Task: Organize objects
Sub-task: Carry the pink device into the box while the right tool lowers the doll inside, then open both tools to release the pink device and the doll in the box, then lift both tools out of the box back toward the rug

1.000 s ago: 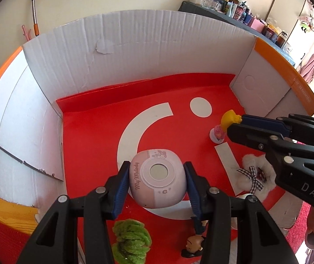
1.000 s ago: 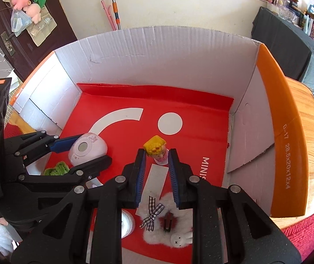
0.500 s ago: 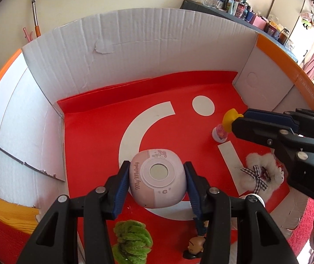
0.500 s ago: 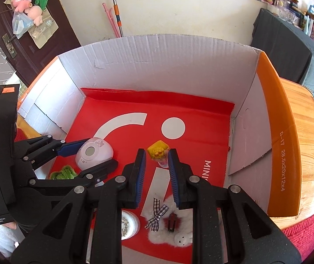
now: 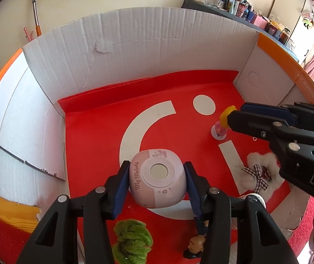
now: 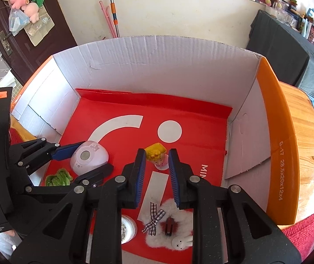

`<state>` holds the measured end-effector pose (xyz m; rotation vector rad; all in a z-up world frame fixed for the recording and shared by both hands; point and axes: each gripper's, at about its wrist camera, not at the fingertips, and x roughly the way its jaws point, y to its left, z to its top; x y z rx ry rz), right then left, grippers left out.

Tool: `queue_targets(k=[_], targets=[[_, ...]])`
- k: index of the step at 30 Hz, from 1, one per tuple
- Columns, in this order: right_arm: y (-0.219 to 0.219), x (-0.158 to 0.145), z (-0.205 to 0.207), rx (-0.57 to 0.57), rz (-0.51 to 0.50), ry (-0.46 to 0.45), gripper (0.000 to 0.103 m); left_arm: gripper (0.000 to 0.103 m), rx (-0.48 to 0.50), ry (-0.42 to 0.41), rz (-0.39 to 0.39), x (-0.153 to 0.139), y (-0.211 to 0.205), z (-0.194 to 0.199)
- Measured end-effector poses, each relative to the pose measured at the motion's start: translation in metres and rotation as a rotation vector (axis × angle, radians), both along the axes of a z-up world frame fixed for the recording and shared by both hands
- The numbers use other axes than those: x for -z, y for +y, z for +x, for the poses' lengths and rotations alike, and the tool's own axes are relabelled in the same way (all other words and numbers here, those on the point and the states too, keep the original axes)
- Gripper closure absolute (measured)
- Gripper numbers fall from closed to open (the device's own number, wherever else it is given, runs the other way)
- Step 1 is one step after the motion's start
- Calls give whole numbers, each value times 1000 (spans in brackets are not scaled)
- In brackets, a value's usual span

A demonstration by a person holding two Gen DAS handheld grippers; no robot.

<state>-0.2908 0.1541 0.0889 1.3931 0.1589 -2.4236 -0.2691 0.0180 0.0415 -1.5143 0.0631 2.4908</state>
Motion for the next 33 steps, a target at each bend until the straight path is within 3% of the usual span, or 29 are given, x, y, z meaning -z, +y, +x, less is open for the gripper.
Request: queue_targets(k=[8, 10, 20, 33], targets=[[-1, 0, 0, -2, -9, -5, 82, 50, 2, 1, -1, 2, 0, -4], [0, -1, 1, -3, -13, -4, 82, 45, 3, -4, 5, 2, 0, -5], [2, -7, 6, 0, -15, 12, 82, 44, -10, 20, 8, 1, -5, 0], [17, -30, 32, 11, -89, 72, 82, 40, 20, 190, 18, -39, -15, 48]])
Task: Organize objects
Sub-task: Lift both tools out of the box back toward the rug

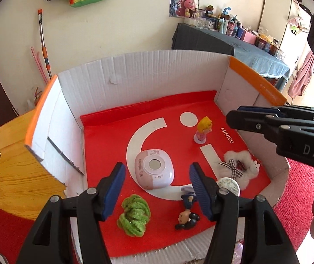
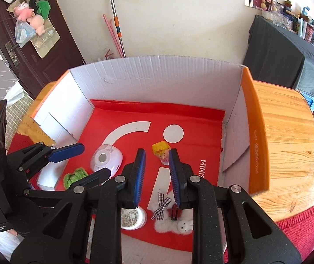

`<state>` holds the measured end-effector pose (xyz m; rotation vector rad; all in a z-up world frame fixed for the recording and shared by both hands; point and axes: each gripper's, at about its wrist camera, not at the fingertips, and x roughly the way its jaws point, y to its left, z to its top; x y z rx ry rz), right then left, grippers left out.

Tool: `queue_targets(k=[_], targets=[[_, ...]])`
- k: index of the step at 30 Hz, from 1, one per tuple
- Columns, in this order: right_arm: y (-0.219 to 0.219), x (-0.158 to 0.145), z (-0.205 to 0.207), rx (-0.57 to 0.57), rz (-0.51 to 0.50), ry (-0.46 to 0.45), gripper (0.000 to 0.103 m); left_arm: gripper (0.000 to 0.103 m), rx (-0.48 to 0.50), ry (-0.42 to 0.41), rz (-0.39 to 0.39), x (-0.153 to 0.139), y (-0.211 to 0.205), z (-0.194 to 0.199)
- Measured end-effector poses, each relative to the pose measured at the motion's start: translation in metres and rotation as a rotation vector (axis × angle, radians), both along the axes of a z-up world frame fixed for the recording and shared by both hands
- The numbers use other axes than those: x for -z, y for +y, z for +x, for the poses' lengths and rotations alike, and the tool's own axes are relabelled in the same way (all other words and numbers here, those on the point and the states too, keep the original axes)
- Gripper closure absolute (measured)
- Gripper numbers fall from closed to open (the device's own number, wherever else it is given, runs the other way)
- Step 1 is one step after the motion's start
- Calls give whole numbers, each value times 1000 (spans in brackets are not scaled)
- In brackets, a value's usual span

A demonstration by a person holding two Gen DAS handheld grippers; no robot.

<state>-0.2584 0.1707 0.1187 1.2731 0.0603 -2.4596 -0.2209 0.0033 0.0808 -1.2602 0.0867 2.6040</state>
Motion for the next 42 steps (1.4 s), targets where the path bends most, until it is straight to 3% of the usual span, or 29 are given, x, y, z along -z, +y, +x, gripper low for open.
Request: queue_targets(k=[3, 9, 11, 13, 14, 19, 21, 30, 36, 42], targets=[[3, -10, 15, -4, -29, 31, 82, 32, 9, 71, -13, -12, 0, 20], [5, -34, 54, -22, -53, 128, 80, 27, 13, 184, -21, -31, 10, 50], [6, -42, 68, -29, -66, 166, 73, 26, 14, 216, -11, -38, 7, 64], [7, -49, 85, -28, -87, 222, 47, 26, 12, 237, 2, -41, 4, 76], [9, -51, 91, -30, -97, 245, 41, 26, 12, 242, 9, -41, 2, 82], [14, -59, 123, -22, -130, 316, 39, 18, 10, 273, 27, -42, 0, 113], [16, -59, 135, -17, -130, 341, 33, 15, -5, 291, 31, -41, -1, 124], [24, -40, 181, 52, -91, 439, 14, 12, -61, 278, 76, -21, -10, 151], [27, -12, 198, 94, -31, 439, 13, 7, -75, 250, 95, -6, -12, 159], [35, 17, 203, 112, -33, 373, 12, 5, -87, 209, 115, 10, -12, 159]])
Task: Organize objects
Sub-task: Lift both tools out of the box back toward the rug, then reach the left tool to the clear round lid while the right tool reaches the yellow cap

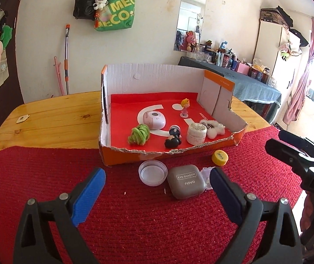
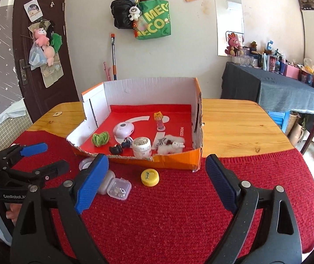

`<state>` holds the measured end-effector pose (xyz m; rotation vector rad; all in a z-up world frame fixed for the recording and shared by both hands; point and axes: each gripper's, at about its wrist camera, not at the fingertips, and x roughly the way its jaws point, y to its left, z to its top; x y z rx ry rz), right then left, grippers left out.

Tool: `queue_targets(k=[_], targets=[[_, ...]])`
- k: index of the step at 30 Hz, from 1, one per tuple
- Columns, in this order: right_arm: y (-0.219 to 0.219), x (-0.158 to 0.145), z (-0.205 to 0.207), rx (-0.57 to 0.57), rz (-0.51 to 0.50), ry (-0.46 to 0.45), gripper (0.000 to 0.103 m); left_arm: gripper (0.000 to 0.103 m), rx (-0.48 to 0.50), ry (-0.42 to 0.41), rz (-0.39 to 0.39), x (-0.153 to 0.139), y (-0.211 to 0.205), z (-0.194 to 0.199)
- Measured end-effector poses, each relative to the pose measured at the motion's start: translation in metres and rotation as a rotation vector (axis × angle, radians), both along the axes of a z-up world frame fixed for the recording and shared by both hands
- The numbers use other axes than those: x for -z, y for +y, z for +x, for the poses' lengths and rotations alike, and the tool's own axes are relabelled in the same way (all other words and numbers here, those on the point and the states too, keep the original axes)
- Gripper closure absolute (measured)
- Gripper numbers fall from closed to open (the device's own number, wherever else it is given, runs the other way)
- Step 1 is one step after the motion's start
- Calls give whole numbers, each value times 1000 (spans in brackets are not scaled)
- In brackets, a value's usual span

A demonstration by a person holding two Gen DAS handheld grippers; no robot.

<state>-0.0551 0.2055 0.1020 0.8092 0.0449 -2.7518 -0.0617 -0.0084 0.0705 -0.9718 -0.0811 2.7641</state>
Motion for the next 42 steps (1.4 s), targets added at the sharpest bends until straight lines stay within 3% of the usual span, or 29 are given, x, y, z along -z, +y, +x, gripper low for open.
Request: queue_targets(k=[13, 31, 42], targets=[[2, 47, -9, 19, 22, -141, 12, 4, -5, -104, 4, 31, 1, -4], [-1, 57, -15, 6, 28, -193, 12, 4, 5, -179, 51, 40, -3, -13], [-3, 56, -26, -5, 26, -210, 12, 4, 40, -235, 42, 44, 16, -33]])
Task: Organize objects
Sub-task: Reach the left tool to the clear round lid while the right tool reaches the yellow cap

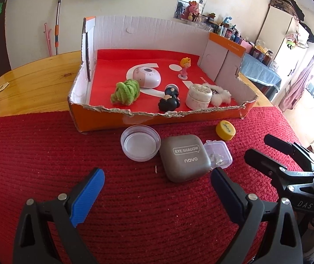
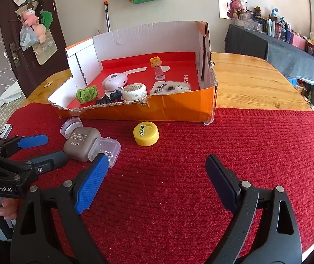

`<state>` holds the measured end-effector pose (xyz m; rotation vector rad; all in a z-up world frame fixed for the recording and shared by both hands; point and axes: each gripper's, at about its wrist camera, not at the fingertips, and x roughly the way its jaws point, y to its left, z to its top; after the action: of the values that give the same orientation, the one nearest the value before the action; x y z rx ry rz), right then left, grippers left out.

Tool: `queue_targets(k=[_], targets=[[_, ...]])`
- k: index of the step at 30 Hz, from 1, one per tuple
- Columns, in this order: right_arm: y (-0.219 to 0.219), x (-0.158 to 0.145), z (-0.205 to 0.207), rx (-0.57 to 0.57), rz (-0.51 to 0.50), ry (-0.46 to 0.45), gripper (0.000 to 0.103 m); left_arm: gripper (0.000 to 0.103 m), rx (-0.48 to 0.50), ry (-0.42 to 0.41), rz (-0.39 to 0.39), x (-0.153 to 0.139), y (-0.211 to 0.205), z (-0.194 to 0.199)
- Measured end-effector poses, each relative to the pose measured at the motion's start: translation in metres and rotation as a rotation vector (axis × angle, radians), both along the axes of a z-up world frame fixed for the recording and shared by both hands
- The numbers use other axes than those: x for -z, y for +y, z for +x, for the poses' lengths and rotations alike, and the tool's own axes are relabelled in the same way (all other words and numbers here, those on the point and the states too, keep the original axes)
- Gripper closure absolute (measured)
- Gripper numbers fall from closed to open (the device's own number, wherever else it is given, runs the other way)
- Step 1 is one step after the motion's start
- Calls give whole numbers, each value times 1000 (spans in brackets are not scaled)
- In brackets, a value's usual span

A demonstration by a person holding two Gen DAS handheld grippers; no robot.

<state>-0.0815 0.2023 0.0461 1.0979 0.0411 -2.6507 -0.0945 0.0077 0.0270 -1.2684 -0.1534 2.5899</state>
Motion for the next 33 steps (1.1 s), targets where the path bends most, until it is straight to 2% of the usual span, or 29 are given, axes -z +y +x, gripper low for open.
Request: queue_targets(k=[3, 13, 17, 22, 26, 30, 33], targets=[[1, 0, -3, 4, 3, 0, 12, 4, 0, -20, -2, 3, 3, -6], [18, 0, -10, 5, -26, -9, 12, 4, -18, -6, -42, 3, 14, -13], [27, 0, -12, 6, -39, -13, 12, 4, -24, 5, -82, 5, 21, -13], [34, 1, -13, 7, -48, -17, 12, 4, -18, 8, -96, 5, 15, -11], [37, 1, -15, 4, -58, -19, 12, 13, -6, 8, -82, 3, 12, -7], [34, 0, -17, -11, -59, -26, 12, 25, 18, 21, -77, 1, 17, -5], [30, -3, -18, -27, -54, -21, 13, 27, 20, 44, -75, -3, 18, -3]])
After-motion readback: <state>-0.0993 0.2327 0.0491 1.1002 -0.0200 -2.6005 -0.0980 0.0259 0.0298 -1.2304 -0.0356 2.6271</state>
